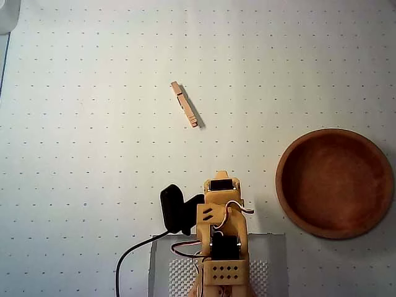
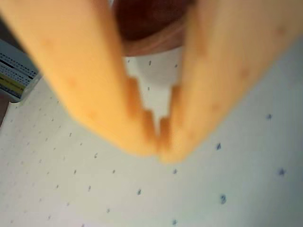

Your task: Grasp a clothespin and put it in the bowl.

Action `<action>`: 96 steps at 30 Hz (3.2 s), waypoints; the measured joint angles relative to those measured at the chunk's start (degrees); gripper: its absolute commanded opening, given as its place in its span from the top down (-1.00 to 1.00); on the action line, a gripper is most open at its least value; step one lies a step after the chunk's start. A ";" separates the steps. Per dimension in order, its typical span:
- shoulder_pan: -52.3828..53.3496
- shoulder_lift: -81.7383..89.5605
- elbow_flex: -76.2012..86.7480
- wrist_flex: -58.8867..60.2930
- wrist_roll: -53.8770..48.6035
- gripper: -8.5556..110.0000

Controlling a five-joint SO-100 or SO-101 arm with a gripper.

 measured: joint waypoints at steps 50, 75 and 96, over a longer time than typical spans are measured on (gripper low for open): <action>0.00 0.09 -23.73 0.70 -18.37 0.91; -0.09 -57.04 -74.88 0.70 -39.64 0.91; -6.24 -84.64 -94.31 9.32 -64.07 0.91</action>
